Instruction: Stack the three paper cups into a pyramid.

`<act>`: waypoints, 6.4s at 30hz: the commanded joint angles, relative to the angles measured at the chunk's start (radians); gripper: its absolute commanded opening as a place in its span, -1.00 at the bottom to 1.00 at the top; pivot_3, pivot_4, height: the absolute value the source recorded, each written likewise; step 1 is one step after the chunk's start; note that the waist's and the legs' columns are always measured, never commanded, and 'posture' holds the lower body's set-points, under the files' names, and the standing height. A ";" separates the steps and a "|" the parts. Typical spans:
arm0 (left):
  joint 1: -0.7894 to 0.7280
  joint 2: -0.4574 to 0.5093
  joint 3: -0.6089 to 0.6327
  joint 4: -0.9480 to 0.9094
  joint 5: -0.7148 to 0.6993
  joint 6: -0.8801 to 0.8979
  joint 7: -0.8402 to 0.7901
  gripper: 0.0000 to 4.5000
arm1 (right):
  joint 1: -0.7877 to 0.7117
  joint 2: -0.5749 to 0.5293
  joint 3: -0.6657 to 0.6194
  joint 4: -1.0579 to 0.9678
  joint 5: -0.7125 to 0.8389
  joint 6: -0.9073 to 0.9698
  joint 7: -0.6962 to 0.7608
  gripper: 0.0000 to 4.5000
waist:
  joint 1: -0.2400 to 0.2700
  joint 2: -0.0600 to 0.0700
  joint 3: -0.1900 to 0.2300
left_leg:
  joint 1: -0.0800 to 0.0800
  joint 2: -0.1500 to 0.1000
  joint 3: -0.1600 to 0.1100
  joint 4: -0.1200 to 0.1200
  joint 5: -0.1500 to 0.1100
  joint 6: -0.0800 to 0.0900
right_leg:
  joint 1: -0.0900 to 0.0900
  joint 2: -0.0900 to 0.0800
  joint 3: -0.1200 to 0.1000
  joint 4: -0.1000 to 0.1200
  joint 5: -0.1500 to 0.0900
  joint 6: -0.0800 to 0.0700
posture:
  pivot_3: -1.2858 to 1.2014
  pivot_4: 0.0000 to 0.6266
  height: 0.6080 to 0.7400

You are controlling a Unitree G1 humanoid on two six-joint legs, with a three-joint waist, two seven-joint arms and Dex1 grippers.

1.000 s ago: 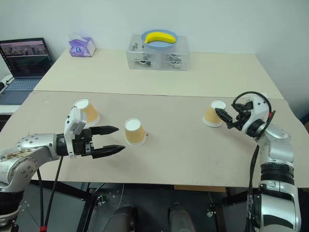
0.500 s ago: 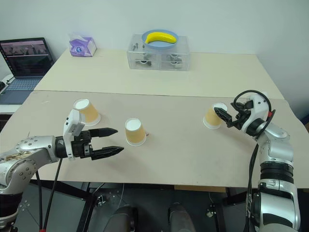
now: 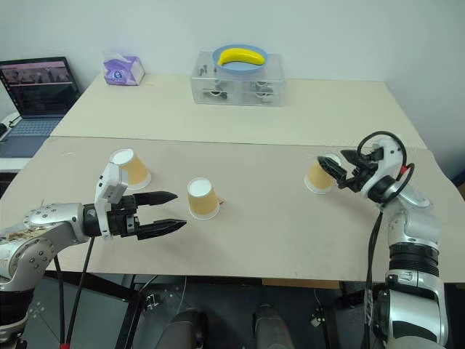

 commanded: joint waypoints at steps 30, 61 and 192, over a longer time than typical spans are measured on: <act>-0.010 -0.002 0.032 -0.026 -0.006 -0.009 0.009 1.00 | -0.024 -0.001 0.071 0.082 -0.101 -0.124 0.024 0.99 | -0.002 0.000 0.000 | 0.001 0.000 0.000 0.000 0.000 0.000 | 0.000 0.000 0.000 0.000 0.000 0.000 | 0.03 -0.52 0.30; -0.037 -0.002 0.028 0.000 -0.009 -0.005 -0.002 1.00 | -0.004 -0.017 0.032 0.063 -0.063 -0.107 0.024 0.99 | -0.001 0.000 0.000 | 0.001 0.000 0.000 0.000 0.000 0.000 | 0.000 0.000 0.000 0.000 0.000 0.000 | 0.03 -0.52 0.30; 0.043 0.002 0.099 -0.067 -0.066 -0.001 0.083 1.00 | -0.091 0.119 0.368 -0.298 0.025 0.185 0.418 0.99 | 0.005 0.000 0.000 | 0.000 0.000 0.000 -0.001 0.000 0.000 | -0.001 0.000 -0.001 0.000 0.000 0.000 | 0.03 -0.52 0.30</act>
